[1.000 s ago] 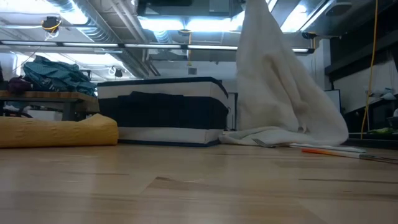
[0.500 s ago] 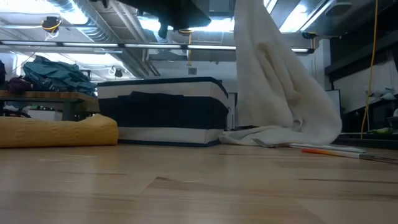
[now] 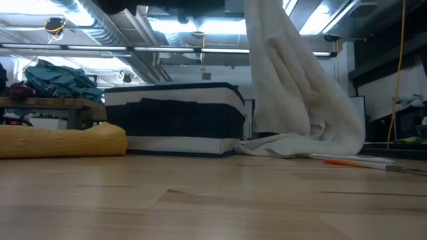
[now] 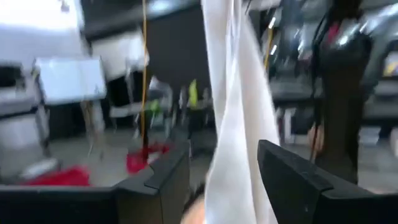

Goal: Fold towel
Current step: Fold the top white patterned towel

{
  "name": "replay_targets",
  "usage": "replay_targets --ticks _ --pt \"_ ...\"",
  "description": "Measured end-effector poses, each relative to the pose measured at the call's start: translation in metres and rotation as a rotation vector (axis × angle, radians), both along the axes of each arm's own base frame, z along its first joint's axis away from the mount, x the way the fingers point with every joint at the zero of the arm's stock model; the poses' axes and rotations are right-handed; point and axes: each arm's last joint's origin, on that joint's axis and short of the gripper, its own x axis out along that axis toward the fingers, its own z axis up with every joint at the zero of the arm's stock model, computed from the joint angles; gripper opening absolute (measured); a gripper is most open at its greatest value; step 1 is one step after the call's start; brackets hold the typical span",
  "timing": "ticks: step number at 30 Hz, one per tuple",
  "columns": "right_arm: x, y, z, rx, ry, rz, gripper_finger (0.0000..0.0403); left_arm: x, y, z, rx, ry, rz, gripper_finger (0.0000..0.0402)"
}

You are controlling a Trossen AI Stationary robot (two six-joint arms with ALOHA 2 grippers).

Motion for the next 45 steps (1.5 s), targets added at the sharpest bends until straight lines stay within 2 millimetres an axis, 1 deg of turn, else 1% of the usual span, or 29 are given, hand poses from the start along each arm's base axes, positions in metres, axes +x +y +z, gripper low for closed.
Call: replay_targets --ticks 3,8,16,22,25,31,34,38,45 --pt "0.000 0.000 0.000 0.012 -0.001 0.019 0.0000 -0.003 0.009 0.007 0.014 -0.075 -0.070 0.0174" --pt "0.001 0.001 0.000 0.025 -0.009 0.041 0.0000 -0.003 0.022 0.018 -0.014 -0.125 -0.182 0.0163" --pt "0.005 0.002 0.007 0.037 -0.098 0.062 0.0000 0.001 0.022 0.034 0.034 -0.132 -0.291 0.0152" --pt "0.007 0.002 0.010 0.041 -0.130 0.070 0.0000 0.014 0.025 0.031 0.030 -0.116 -0.297 0.0152" --pt "0.007 0.002 0.010 0.041 -0.131 0.070 0.0000 0.023 0.027 0.027 0.034 -0.093 -0.310 0.0152" --pt "0.007 0.002 0.009 0.041 -0.128 0.071 0.0000 0.038 0.030 0.004 0.011 0.026 -0.306 0.0152" --pt "0.007 0.002 0.009 0.041 -0.125 0.070 0.0000 0.042 0.031 -0.009 -0.009 0.123 -0.317 0.0152" --pt "0.007 0.002 0.009 0.037 -0.119 0.072 0.0000 0.044 0.030 -0.025 -0.014 0.284 -0.338 0.0152" --pt "0.007 0.002 0.009 0.019 -0.106 0.079 0.0000 0.043 0.023 -0.042 0.000 0.467 -0.359 0.0152"
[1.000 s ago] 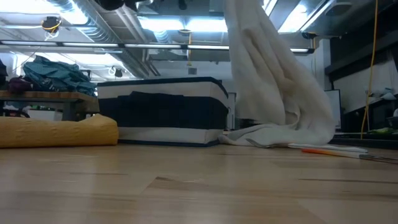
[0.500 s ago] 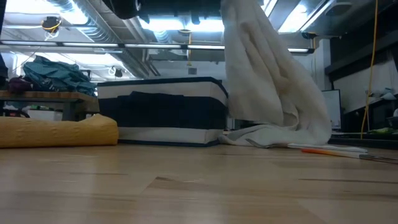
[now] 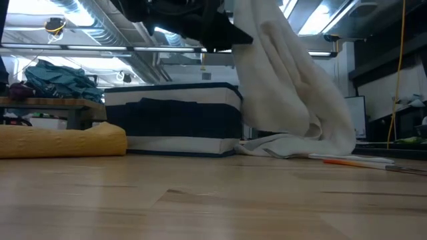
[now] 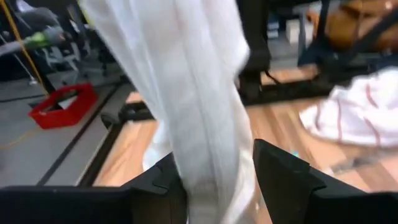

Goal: Fold towel
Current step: Fold the top white patterned towel

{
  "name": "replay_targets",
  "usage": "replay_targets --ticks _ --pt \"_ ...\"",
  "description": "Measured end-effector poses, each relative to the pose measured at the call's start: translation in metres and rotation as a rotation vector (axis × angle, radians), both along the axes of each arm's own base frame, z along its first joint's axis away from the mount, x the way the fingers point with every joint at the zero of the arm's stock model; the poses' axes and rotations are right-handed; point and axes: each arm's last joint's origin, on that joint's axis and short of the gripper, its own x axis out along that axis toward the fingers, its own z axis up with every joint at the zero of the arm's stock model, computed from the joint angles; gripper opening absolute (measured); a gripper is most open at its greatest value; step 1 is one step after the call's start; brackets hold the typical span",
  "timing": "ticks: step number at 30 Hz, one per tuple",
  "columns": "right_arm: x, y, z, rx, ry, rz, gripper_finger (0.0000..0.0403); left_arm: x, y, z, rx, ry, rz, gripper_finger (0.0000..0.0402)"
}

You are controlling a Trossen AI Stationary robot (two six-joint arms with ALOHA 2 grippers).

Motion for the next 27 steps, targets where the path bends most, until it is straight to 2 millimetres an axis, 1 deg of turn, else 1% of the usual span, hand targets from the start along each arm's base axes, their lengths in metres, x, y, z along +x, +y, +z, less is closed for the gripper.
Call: replay_targets --ticks 10,16,20,23,27 --pt "-0.001 -0.001 0.000 -0.035 0.016 -0.029 0.0000 -0.001 -0.022 -0.015 0.015 0.163 -0.072 0.0152" --pt "-0.001 -0.002 0.001 -0.045 0.015 -0.050 0.0000 -0.002 -0.038 -0.021 0.008 0.229 -0.117 0.0152" --pt "-0.005 -0.002 0.003 -0.044 0.006 -0.050 0.0000 -0.001 -0.045 -0.024 0.009 0.240 -0.138 0.0152" --pt "-0.007 -0.002 0.005 -0.044 -0.001 -0.051 0.0000 0.003 -0.051 -0.032 0.007 0.267 -0.153 0.0152" --pt "-0.009 -0.002 0.006 -0.044 -0.004 -0.050 0.0000 0.010 -0.061 -0.050 0.001 0.320 -0.182 0.0152"
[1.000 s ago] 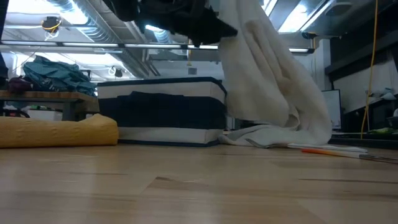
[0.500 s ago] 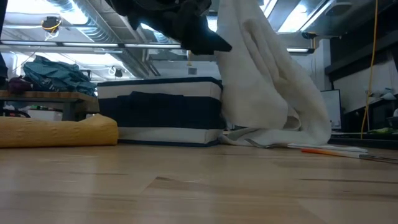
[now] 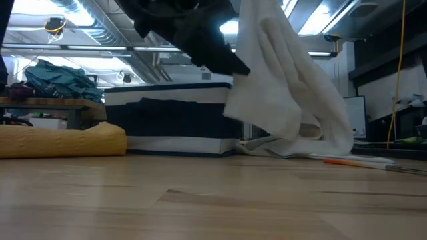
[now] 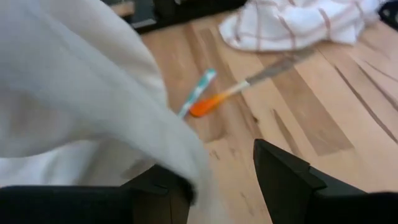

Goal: Fold towel
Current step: Fold the top white patterned towel

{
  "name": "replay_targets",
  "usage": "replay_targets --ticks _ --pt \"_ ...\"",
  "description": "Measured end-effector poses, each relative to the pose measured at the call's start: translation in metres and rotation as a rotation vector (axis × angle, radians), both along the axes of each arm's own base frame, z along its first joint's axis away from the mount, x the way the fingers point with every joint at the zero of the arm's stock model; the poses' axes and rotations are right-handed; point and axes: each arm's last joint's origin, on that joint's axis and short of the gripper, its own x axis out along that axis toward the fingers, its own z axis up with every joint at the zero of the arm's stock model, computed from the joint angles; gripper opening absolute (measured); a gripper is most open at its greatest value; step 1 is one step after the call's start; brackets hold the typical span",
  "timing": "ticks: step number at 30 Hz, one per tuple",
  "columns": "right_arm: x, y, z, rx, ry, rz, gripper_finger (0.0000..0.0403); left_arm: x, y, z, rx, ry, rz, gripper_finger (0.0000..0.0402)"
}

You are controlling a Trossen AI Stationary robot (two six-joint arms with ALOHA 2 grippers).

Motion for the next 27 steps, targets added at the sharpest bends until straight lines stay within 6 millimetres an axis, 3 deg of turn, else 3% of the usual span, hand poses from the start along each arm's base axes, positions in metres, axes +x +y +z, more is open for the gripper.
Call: replay_targets --ticks 4,9,27 --pt "-0.002 0.000 0.002 0.000 -0.008 0.000 0.0000 0.005 -0.010 -0.015 0.004 0.043 -0.029 0.0152" --pt "-0.004 0.000 0.003 0.001 -0.010 0.002 0.0000 0.006 -0.017 -0.019 0.013 0.053 -0.025 0.0146" --pt "-0.004 0.000 0.003 0.002 -0.011 0.003 0.0000 0.006 -0.014 -0.018 -0.034 0.057 0.094 0.0005"
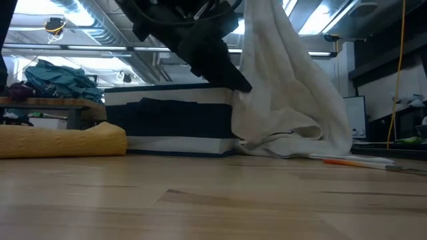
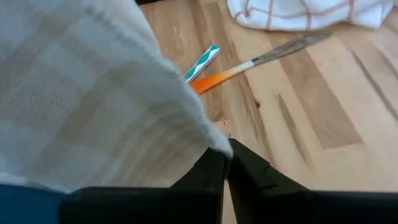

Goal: Fold towel
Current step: Fold the top white patterned towel

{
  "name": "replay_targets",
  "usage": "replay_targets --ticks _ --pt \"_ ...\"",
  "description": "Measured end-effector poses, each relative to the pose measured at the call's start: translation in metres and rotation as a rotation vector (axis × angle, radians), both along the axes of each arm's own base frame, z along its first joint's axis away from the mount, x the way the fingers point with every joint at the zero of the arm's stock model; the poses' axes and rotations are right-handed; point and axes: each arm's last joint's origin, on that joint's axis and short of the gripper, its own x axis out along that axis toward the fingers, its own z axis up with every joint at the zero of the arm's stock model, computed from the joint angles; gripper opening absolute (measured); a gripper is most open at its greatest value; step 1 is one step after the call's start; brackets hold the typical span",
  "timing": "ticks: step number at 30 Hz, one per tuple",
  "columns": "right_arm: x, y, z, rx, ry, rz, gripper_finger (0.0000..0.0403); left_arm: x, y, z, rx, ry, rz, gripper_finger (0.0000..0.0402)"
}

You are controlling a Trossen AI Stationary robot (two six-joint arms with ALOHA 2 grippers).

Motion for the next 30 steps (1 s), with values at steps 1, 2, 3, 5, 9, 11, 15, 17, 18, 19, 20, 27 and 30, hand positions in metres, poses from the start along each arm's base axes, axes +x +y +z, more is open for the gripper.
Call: replay_targets --ticks 1,2,3,5,9,11,15,17,18,19,20,27,30 --pt "-0.001 0.000 0.001 0.000 -0.002 0.000 0.0000 -0.001 -0.001 0.002 -0.014 -0.003 0.005 0.0005" --pt "-0.002 0.000 0.001 0.000 -0.004 0.000 0.0000 -0.002 -0.004 0.004 -0.025 -0.007 0.006 0.0005" --pt "-0.003 0.000 0.002 0.000 -0.009 -0.001 0.0000 -0.003 -0.006 0.008 -0.034 -0.017 0.005 0.0004" --pt "-0.008 0.000 0.005 -0.002 -0.022 0.000 0.0000 -0.008 -0.012 0.020 -0.040 -0.045 -0.010 0.0002" --pt "-0.020 -0.001 0.013 -0.032 -0.036 -0.001 0.0000 -0.029 -0.022 0.056 -0.035 -0.112 -0.052 0.0002" --pt "-0.027 -0.002 0.018 -0.045 -0.049 -0.016 0.0000 -0.045 -0.024 0.081 -0.038 -0.181 -0.061 0.0002" --pt "-0.041 -0.003 0.033 -0.065 -0.144 -0.043 0.0000 -0.080 -0.019 0.134 -0.037 -0.380 -0.031 0.0001" --pt "-0.044 -0.003 0.041 -0.083 -0.202 -0.044 0.0000 -0.098 -0.012 0.158 -0.018 -0.499 0.026 0.0001" --pt "-0.045 -0.003 0.046 -0.095 -0.240 -0.043 0.0000 -0.107 -0.008 0.170 -0.010 -0.566 0.059 0.0001" --pt "-0.046 -0.003 0.050 -0.106 -0.271 -0.042 0.0000 -0.113 -0.005 0.178 -0.002 -0.621 0.086 0.0001" --pt "-0.046 -0.003 0.054 -0.119 -0.302 -0.042 0.0000 -0.122 -0.001 0.189 0.003 -0.695 0.110 0.0001" --pt "-0.052 -0.002 0.082 -0.185 -0.555 -0.005 0.0000 -0.158 0.015 0.240 -0.080 -1.159 0.183 0.0000" --pt "-0.054 -0.001 0.090 -0.190 -0.657 0.043 0.0000 -0.169 0.019 0.254 -0.122 -1.291 0.191 0.0000"
